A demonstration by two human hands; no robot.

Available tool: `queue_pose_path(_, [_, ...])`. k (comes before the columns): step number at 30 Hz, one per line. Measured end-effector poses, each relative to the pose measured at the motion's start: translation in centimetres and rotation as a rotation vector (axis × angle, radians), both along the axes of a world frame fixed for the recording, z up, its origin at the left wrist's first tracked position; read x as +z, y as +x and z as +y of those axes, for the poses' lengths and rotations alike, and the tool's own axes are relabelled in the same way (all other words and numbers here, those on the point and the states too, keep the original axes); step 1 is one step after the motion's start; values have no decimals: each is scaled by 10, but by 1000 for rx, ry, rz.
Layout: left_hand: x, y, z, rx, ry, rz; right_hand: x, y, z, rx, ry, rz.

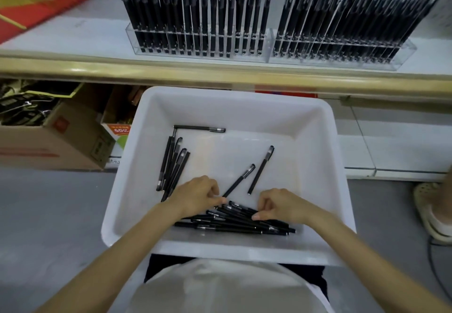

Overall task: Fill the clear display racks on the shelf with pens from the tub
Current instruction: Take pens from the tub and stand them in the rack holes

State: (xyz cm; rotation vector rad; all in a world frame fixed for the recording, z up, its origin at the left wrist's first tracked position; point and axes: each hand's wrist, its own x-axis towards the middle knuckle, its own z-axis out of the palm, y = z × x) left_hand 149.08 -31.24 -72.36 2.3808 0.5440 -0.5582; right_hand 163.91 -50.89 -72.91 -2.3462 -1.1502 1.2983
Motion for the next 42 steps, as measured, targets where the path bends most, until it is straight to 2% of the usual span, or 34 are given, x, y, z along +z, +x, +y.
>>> queue_pose_path(3, [-1,16,0,93,-112,15,2,-1,5,-12,-8,12])
queue_pose_path(15, [-4,36,-13,111,72,43,-12,0,6,-58,-20,82])
queue_pose_path(24, [-3,36,-7,75,45,74,-14,-3,8,-11,-21,164])
queue_pose_path(28, [-1,34,5,85,-115,31,-6,1,9,-67,78,183])
queue_pose_path(36, [49,40,43,331,-517,-133,35,24,21,-276,431,196])
queue_pose_path(42, [102,52,58,486,-718,-378,83,43,52,-427,675,232])
